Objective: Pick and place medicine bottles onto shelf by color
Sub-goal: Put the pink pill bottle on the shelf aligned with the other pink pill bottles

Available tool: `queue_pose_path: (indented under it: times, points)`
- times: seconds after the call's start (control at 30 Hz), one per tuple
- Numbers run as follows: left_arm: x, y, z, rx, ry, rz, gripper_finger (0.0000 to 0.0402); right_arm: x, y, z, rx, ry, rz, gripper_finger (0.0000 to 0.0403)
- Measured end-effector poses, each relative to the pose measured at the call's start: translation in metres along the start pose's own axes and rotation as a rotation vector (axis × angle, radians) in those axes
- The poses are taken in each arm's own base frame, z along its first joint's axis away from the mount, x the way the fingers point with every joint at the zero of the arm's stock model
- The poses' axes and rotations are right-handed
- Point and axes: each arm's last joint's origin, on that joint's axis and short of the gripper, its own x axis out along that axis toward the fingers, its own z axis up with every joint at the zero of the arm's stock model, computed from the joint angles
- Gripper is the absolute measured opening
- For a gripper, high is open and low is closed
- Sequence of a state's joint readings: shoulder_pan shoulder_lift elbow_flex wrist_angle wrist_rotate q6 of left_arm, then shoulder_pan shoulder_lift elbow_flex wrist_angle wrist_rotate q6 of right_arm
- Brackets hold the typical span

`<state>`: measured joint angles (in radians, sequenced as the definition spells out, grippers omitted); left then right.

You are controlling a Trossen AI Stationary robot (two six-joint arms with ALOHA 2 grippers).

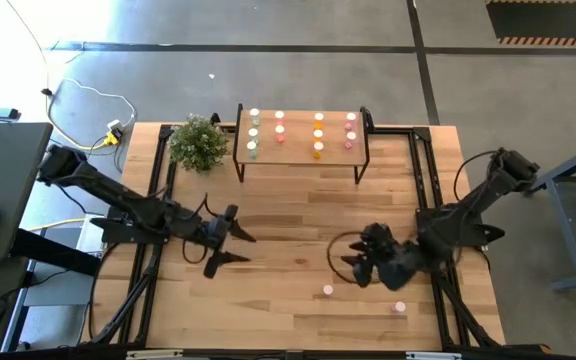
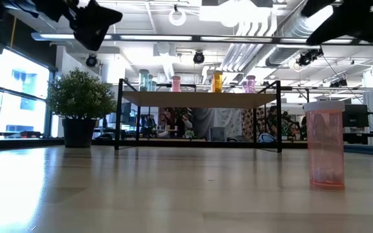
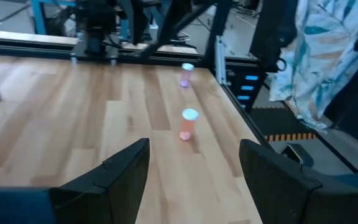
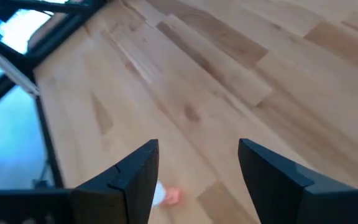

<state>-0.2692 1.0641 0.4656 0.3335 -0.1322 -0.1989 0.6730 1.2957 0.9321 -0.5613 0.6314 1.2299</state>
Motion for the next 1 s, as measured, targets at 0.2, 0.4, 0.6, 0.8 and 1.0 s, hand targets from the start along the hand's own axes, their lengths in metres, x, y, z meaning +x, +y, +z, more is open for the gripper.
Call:
queue_pose_path:
  times: [0.2,0.4,0.6,0.8,1.0]
  points:
    - [0.011,-0.016,-0.008,0.013,-0.015,-0.05,0.0239,-0.009,0.008,-0.025,0.054,-0.015,0.023,0.0211]
    - [0.025,-0.024,-0.016,-0.008,-0.026,-0.081,0.0239,-0.001,0.013,-0.047,0.113,0.063,0.009,0.0211]
    - [0.043,-0.029,-0.029,0.002,-0.053,-0.099,0.0239,0.002,0.015,-0.058,0.119,0.036,-0.005,0.0211]
    - [0.07,-0.031,-0.035,0.046,-0.035,-0.056,0.0239,0.001,0.015,-0.055,0.071,-0.092,-0.015,0.0211]
    - [0.101,-0.039,-0.033,0.138,-0.024,-0.044,0.0239,0.002,0.014,-0.052,0.041,-0.133,-0.025,0.0211]
